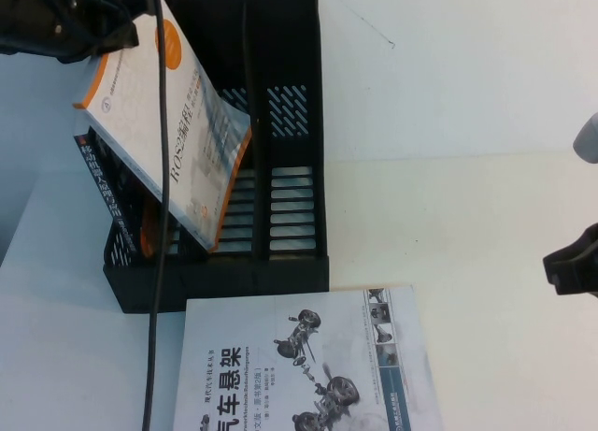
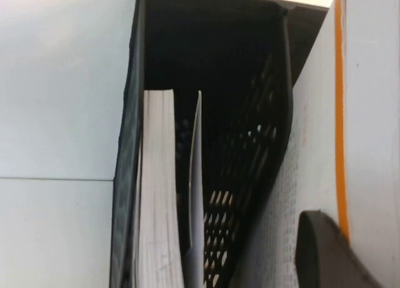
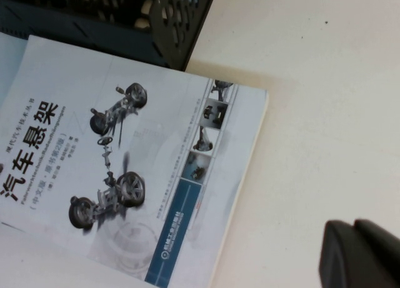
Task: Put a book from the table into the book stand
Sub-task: Place the book on the book shelf
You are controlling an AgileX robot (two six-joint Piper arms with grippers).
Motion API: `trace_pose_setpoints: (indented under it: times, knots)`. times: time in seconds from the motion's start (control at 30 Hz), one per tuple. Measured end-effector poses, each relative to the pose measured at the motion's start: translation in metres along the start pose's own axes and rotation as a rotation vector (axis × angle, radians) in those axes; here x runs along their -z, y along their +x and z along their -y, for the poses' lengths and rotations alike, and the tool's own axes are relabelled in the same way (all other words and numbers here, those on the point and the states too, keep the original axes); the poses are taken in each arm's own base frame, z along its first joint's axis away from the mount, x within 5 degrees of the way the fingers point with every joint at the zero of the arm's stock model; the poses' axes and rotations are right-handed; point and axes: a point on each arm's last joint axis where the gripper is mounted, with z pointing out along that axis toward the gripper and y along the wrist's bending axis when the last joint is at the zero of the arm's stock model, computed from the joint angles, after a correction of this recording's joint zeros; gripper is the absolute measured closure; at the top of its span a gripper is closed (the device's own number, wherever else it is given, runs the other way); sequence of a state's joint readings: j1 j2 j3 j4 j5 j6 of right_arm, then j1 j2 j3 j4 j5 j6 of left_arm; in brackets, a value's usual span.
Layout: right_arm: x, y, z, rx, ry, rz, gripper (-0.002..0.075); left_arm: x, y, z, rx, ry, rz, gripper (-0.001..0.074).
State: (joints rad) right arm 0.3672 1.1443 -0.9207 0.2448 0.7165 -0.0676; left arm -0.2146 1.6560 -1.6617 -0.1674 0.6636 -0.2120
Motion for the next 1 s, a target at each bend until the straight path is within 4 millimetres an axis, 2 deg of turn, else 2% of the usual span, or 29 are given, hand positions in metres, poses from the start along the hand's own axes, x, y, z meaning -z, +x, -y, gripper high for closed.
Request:
trace_pose_setpoints:
  times: [0.2, 0.37, 0.5, 0.57, 0.73, 0.8, 0.9, 1.0]
  knots:
    - [0.000, -0.002, -0.001, -0.009, -0.008, 0.025, 0.0720, -0.002, 0.005, 0.012, -0.041, 0.004, -0.008, 0.0630]
    - [0.000, -0.003, -0.001, -0.017, -0.014, 0.031, 0.0720, -0.016, 0.015, 0.024, -0.112, -0.006, -0.033, 0.0630]
    - [0.000, -0.003, -0.001, -0.019, -0.016, 0.031, 0.0720, -0.029, 0.024, 0.024, -0.119, -0.020, -0.091, 0.0622]
    - [0.000, -0.003, -0.001, -0.019, -0.016, 0.031, 0.0720, -0.031, 0.024, 0.024, -0.115, -0.018, -0.085, 0.0570]
    - [0.000, -0.003, -0.001, -0.011, -0.015, 0.031, 0.0720, -0.026, 0.016, 0.027, -0.115, -0.001, -0.026, 0.0339]
    - [0.000, -0.003, -0.001, -0.004, -0.015, 0.031, 0.0720, -0.024, 0.016, 0.027, -0.115, 0.001, -0.022, 0.0296]
    - [0.000, -0.003, -0.001, 0.006, -0.010, 0.030, 0.0720, -0.018, 0.013, 0.028, -0.128, -0.001, -0.006, 0.0305]
    - [0.007, -0.002, 0.000, 0.042, 0.015, 0.052, 0.0720, 0.001, 0.005, 0.029, -0.161, -0.012, 0.042, 0.0392]
